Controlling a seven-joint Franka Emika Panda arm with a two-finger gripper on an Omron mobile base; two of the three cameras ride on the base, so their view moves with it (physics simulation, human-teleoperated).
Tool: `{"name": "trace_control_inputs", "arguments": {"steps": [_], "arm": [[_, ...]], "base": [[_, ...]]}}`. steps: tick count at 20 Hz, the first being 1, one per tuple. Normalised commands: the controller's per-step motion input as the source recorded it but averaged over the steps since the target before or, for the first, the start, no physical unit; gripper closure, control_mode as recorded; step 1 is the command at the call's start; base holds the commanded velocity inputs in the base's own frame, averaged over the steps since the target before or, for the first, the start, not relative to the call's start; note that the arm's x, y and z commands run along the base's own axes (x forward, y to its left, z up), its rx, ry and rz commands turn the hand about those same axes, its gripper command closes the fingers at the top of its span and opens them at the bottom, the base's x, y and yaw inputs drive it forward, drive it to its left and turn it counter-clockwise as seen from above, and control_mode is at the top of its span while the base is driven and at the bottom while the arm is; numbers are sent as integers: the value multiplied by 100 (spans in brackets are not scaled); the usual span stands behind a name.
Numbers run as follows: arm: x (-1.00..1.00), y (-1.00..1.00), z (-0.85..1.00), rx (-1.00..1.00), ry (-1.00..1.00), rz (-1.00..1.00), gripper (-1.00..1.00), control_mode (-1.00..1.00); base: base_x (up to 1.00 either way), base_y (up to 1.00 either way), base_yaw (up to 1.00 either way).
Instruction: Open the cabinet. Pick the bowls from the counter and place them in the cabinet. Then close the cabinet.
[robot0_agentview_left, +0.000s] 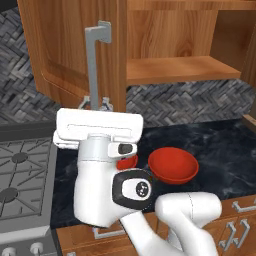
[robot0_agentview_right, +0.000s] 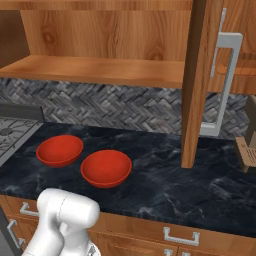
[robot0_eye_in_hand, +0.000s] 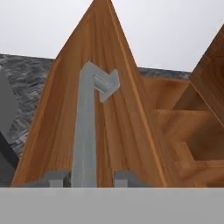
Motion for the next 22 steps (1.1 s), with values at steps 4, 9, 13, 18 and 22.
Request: {"name": "trace_control_inputs", "arguments": {"steps": [4, 9, 13, 18, 22], "arm": [[-100, 0, 18, 13, -12, 0, 100, -100], [-100, 0, 34, 9, -24, 0, 100, -100], [-100, -1, 42, 8, -24, 0, -100, -100], [-53, -73, 37, 12, -7, 0, -100, -100], [-2, -100, 4, 20, 6, 1, -100, -100]], "base": [[0, 0, 0], [0, 0, 0], [0, 0, 0], [0, 0, 0], [0, 0, 0]]}}
